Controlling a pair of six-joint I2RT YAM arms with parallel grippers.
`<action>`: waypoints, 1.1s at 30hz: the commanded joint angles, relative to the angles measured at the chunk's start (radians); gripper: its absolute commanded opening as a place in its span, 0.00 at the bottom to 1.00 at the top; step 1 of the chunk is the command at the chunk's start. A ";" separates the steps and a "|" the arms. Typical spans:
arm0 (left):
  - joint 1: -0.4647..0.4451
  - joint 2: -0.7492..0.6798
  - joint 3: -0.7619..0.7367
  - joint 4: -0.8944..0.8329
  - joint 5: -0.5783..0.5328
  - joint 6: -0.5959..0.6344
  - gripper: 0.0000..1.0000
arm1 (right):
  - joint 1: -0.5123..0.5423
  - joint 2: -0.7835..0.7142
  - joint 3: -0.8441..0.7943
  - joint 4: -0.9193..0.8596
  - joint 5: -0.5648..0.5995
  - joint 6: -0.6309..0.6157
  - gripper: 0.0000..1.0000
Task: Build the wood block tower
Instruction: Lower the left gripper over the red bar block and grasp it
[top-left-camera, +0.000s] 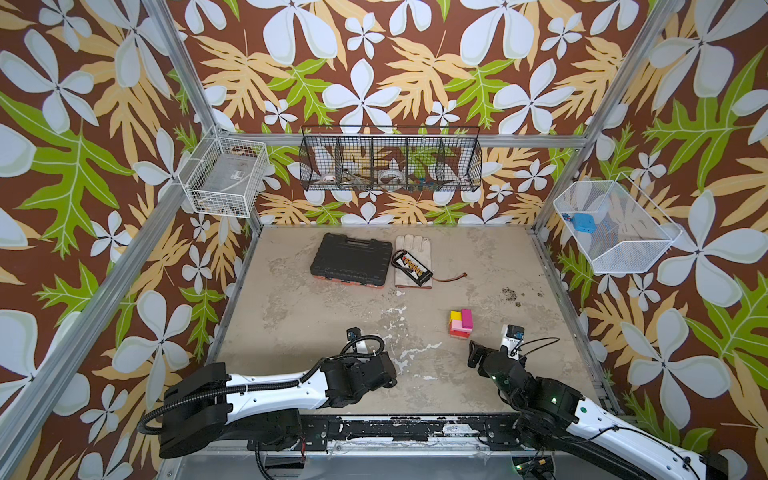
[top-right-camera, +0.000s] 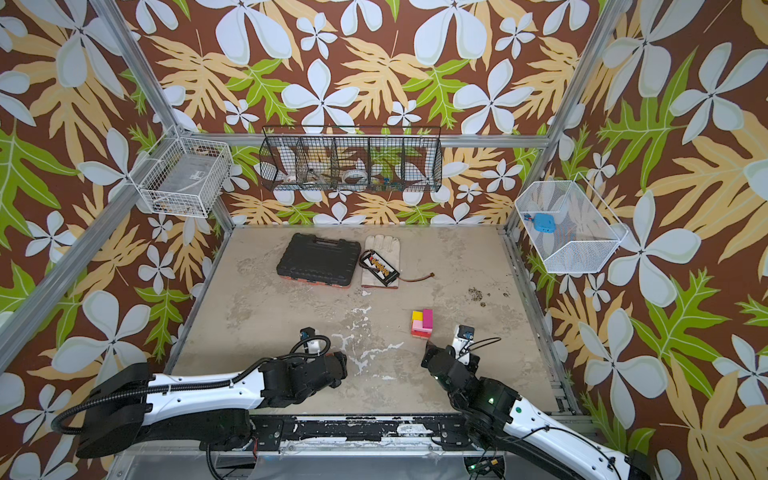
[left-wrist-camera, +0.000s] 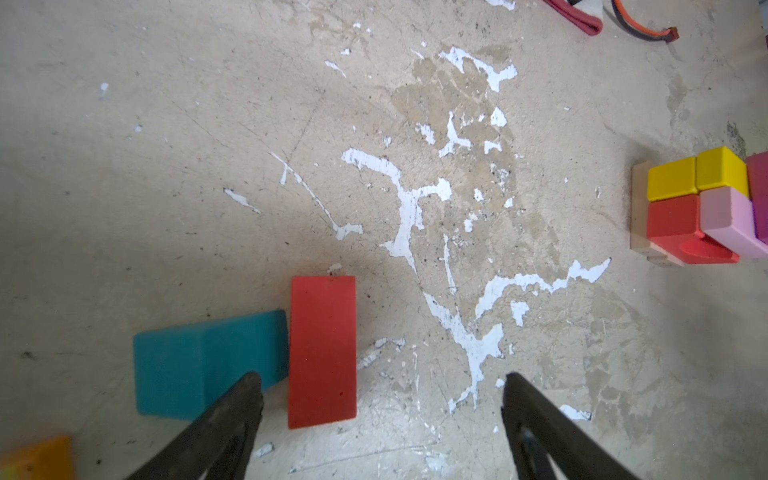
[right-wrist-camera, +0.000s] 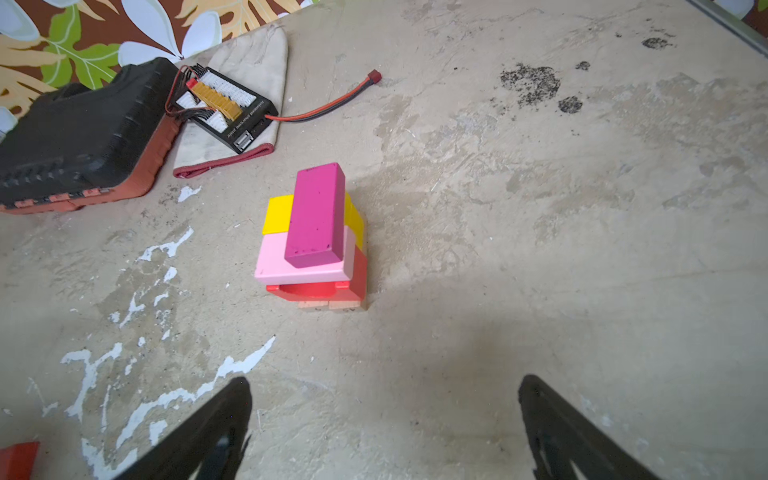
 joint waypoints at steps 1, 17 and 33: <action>0.000 0.014 0.000 0.028 -0.013 -0.016 0.83 | 0.000 -0.018 -0.004 0.017 -0.003 0.000 1.00; -0.001 0.157 0.053 -0.068 -0.075 -0.119 0.64 | -0.001 -0.058 -0.013 0.007 -0.009 -0.002 1.00; 0.000 0.328 0.129 -0.117 -0.073 -0.134 0.50 | -0.001 -0.063 -0.016 0.000 -0.015 0.002 1.00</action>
